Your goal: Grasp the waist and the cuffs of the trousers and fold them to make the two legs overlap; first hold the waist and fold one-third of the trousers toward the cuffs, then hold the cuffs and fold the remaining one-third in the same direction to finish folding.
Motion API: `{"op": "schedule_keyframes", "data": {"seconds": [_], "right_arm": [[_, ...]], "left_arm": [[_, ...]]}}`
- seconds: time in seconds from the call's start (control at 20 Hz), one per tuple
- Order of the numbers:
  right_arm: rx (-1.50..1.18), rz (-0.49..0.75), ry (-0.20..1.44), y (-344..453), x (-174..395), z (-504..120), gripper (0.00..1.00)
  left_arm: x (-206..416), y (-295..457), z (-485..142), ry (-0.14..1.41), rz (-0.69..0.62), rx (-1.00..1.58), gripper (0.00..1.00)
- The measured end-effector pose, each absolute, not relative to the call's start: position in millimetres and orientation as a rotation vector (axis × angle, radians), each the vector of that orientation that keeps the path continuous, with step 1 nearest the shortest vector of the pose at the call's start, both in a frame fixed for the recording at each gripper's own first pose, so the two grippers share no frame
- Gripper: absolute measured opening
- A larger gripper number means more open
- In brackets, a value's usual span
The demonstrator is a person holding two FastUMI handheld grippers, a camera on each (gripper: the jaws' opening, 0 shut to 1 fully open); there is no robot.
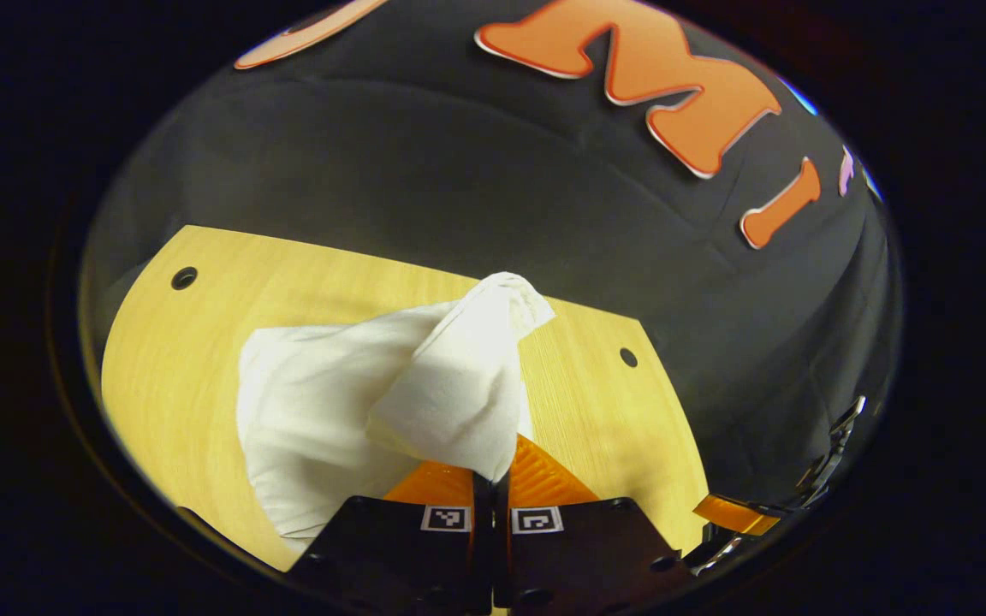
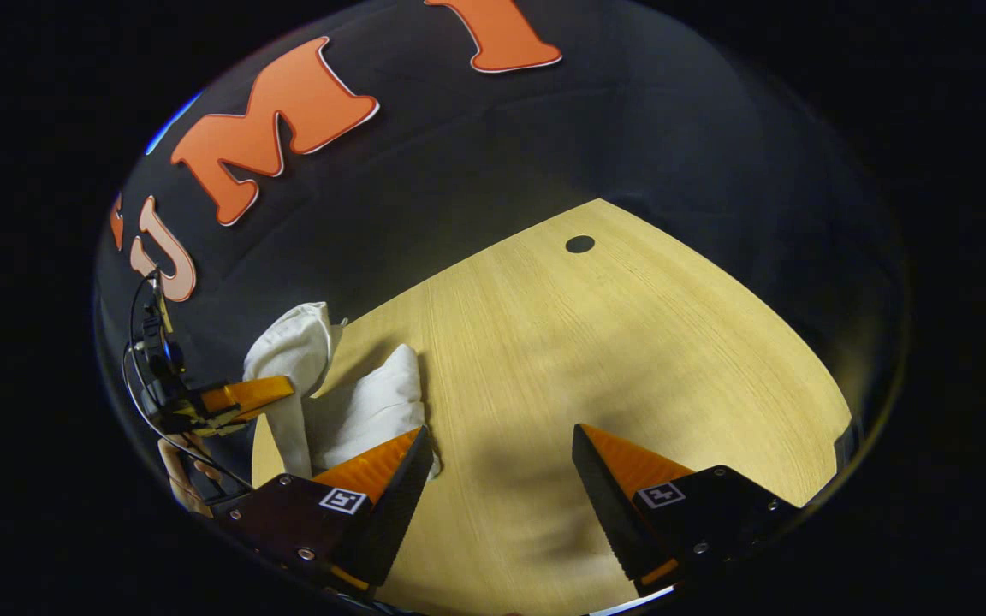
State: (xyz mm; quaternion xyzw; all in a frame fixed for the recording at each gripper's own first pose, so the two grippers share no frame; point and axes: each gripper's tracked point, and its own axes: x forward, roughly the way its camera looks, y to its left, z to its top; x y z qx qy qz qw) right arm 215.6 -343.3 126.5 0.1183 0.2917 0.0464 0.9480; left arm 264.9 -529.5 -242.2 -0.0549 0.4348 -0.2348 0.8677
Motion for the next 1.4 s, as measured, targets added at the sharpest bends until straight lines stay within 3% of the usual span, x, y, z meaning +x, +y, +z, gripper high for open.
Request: {"op": "schedule_keyframes", "data": {"seconds": [0.4, 0.5, 0.55, 0.75, 1.0, 1.05, 1.4], "right_arm": [[0.27, 0.069, 0.631, -369.7, 204.2, 109.4, 0.99], [0.269, 0.069, 0.631, -369.5, 204.7, 108.3, 0.99], [0.27, 0.074, 0.631, -368.7, 205.3, 109.6, 0.98], [0.25, 0.099, 0.628, -359.1, 203.3, 114.2, 0.98], [0.194, 0.139, 0.598, -336.2, 198.3, 129.9, 0.98], [0.182, 0.151, 0.584, -330.6, 198.0, 136.0, 0.98], [0.101, 0.241, 0.459, -280.7, 190.2, 188.6, 0.98]], "left_arm": [[238.9, -574.9, -301.5, 1.007, -0.492, 0.002, 0.04], [232.9, -580.2, -310.5, 1.018, -0.498, 0.008, 0.14], [229.0, -585.2, -314.3, 1.02, -0.513, -0.002, 0.09], [208.6, -604.3, -305.3, 1.01, -0.603, 0.028, 1.0], [195.2, -609.2, -256.9, 0.862, -0.647, 0.048, 0.96], [191.4, -603.3, -242.0, 0.822, -0.643, 0.041, 1.0], [202.4, -531.1, -125.4, 0.439, -0.517, 0.129, 0.99]]}}
